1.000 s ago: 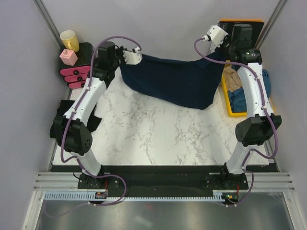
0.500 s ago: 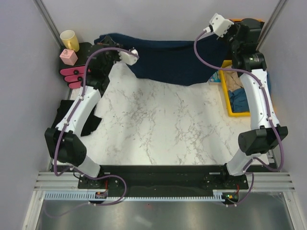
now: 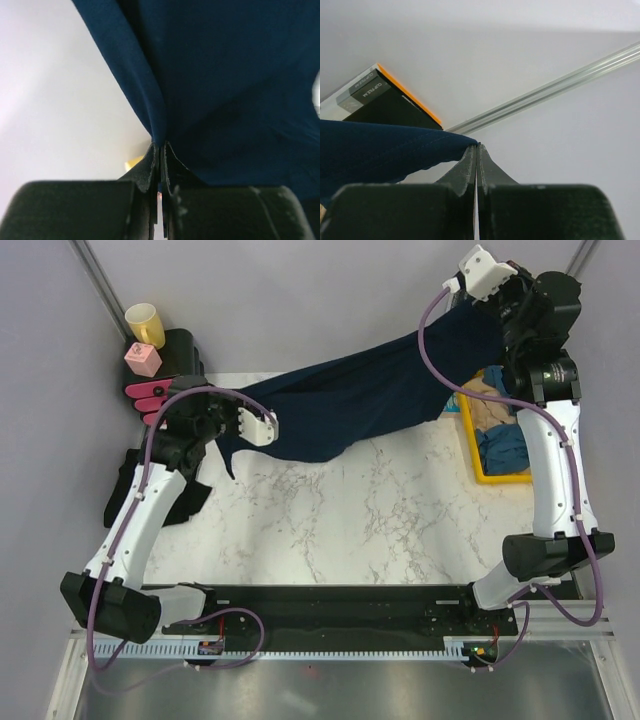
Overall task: Fold and stack the t-shirts
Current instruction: Flatten out the tshirt
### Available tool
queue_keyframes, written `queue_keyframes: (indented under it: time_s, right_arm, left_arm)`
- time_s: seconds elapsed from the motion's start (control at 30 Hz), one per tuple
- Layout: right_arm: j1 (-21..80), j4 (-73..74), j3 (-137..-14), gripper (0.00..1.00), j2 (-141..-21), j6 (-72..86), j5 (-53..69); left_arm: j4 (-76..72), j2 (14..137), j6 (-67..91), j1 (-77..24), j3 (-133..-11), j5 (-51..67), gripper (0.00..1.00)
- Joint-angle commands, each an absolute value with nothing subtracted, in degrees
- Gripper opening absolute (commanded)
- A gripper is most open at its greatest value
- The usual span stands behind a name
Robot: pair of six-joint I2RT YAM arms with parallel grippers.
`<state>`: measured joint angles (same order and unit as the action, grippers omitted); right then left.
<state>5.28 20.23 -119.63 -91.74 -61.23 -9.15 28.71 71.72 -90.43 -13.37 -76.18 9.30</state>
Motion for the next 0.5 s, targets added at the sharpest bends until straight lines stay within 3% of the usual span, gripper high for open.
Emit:
queue_keyframes:
  time_s: [0.0,0.07,0.1,0.13,0.17,0.2,0.47]
  right_arm:
    - [5.8,18.9,-117.25,0.0,-88.34,-61.0,-9.76]
    - [5.89,18.9,-117.07,0.0,-88.33,-60.73,-9.84]
    - [5.89,18.9,-117.07,0.0,-88.42,-60.47,-9.93]
    - [5.98,18.9,-117.07,0.0,-88.5,-60.29,-9.93]
    - [5.98,19.07,-116.98,0.0,-88.51,-60.12,-10.02]
    - [5.98,18.99,-116.72,0.0,-88.51,-59.94,-10.02]
    - [6.85,19.6,-115.66,0.0,-88.51,-59.33,-10.28]
  left_arm:
    - [37.77,70.75,-88.33,-12.92,-75.06,12.56,0.02]
    - [40.15,70.75,-88.33,-12.92,-74.8,13.71,0.05]
    - [41.12,70.75,-88.24,-12.92,-74.62,14.15,0.21]
    - [42.96,70.93,-87.98,-12.92,-74.27,14.93,0.3]
    - [43.67,71.01,-87.72,-13.01,-73.83,15.2,0.23]
    - [43.94,71.28,-87.28,-13.01,-73.39,15.47,0.02]
    - [45.62,75.4,-84.03,-13.18,-71.45,18.28,0.02]
